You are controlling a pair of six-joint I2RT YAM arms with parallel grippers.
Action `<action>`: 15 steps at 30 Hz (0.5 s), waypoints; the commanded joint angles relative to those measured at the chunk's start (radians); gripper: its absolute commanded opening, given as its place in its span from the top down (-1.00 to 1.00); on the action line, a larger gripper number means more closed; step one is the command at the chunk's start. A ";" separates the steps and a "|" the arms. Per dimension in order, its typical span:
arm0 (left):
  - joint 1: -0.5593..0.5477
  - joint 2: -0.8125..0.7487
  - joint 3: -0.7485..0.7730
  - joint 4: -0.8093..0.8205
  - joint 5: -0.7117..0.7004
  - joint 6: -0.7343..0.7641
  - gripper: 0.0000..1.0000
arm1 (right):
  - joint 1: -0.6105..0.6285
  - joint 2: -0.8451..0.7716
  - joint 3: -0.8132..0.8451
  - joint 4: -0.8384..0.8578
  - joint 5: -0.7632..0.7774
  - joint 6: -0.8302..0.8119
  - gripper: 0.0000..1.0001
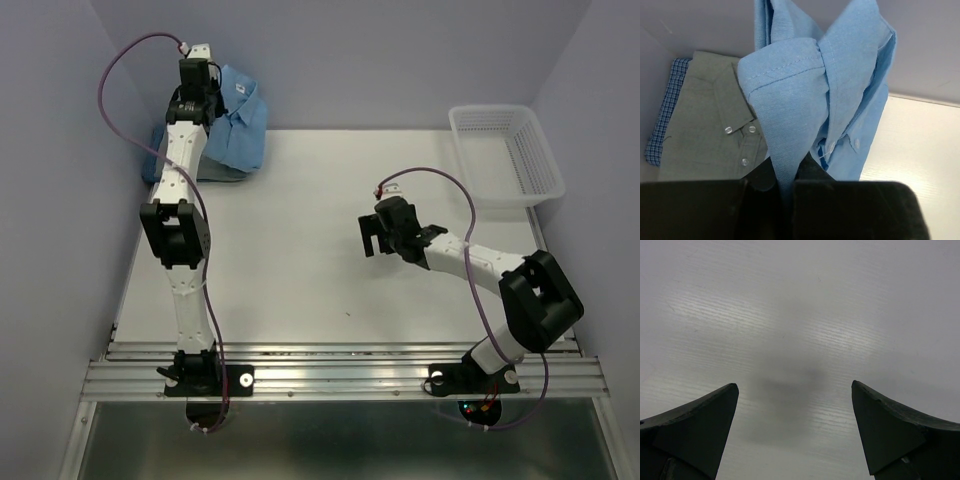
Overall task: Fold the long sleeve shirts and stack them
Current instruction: Neatly place the folded shirt to the corner
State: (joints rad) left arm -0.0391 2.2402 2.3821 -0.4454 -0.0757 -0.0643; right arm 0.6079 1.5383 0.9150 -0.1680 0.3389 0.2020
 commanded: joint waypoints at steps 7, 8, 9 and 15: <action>0.136 0.085 0.017 0.079 -0.009 -0.033 1.00 | -0.007 0.042 0.067 -0.025 0.055 -0.007 -1.00; 0.140 0.102 0.016 0.086 -0.036 -0.029 1.00 | -0.007 0.045 0.070 -0.027 0.052 -0.007 -1.00; 0.140 0.110 0.014 0.115 -0.077 -0.026 1.00 | -0.007 0.051 0.073 -0.030 0.052 -0.009 -1.00; 0.162 0.186 0.064 0.168 -0.213 0.018 1.00 | -0.007 0.088 0.087 -0.045 0.057 -0.009 -1.00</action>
State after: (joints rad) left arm 0.1146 2.4310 2.3821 -0.3786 -0.2039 -0.0799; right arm 0.6079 1.6150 0.9623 -0.2028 0.3683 0.2012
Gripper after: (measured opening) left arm 0.103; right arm 0.998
